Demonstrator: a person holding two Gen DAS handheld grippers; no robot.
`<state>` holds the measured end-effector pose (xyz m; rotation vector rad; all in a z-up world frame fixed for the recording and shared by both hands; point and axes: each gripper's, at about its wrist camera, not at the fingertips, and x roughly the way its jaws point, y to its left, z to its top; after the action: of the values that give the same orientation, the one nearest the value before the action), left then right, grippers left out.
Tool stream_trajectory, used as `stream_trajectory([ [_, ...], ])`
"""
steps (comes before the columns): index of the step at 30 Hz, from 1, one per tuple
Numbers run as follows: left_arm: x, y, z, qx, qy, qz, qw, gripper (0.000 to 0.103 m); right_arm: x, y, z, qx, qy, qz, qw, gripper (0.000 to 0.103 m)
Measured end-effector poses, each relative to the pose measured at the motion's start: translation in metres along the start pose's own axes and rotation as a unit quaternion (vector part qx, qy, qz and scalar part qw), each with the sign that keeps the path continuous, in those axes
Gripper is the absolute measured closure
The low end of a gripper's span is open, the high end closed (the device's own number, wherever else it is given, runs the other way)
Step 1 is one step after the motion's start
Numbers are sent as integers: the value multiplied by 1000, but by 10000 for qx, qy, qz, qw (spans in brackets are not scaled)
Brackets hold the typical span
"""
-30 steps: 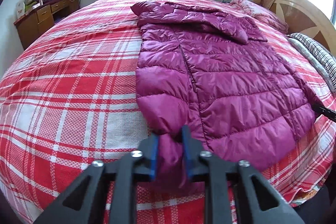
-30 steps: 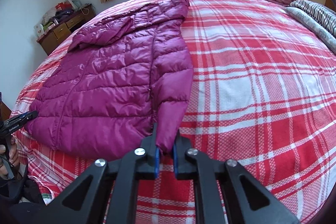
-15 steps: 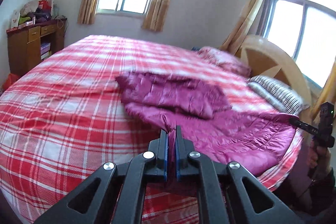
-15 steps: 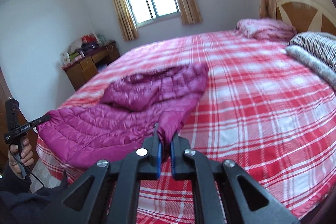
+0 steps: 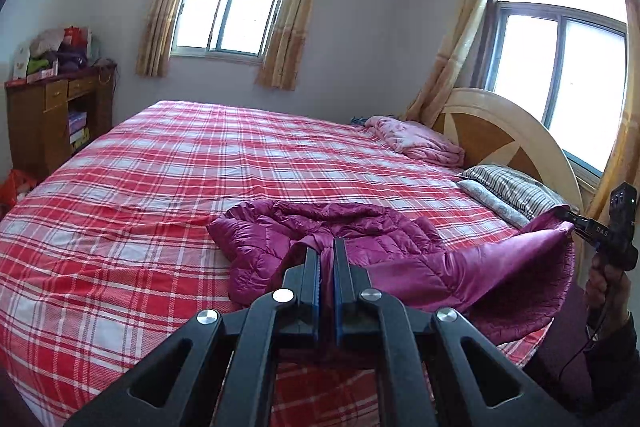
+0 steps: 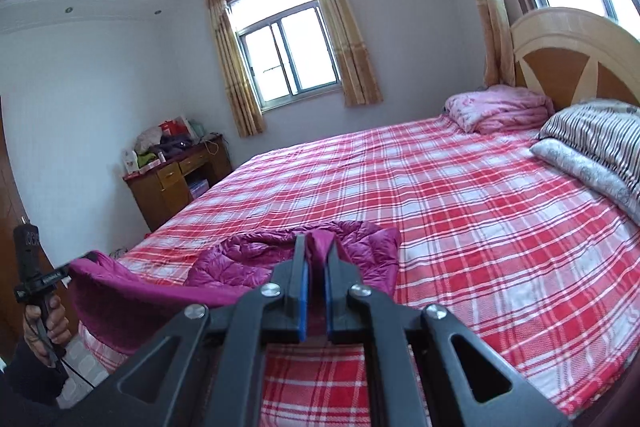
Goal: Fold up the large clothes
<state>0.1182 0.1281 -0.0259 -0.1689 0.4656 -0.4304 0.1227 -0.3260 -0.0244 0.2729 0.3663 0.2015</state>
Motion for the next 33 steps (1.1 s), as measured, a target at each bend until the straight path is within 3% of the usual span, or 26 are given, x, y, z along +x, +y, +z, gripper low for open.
stream_trajectory([
  [8, 79, 34, 25, -238, 308, 205, 9990, 99, 74, 4, 29, -163, 56, -289, 9994, 95],
  [18, 194, 76, 30, -373, 1113, 544, 9916, 95, 201, -42, 32, 231, 746, -853, 9933, 95],
  [24, 224, 88, 38, -336, 1201, 647, 9901, 95, 251, -59, 34, 191, 968, -1112, 9889, 95],
  [28, 243, 82, 42, 180, 1216, 899, 9883, 95, 279, -64, 36, 145, 1092, -1253, 9860, 95],
  [33, 277, 107, 42, -158, 1502, 1026, 9832, 94, 315, -74, 30, 194, 1288, -1461, 9807, 95],
])
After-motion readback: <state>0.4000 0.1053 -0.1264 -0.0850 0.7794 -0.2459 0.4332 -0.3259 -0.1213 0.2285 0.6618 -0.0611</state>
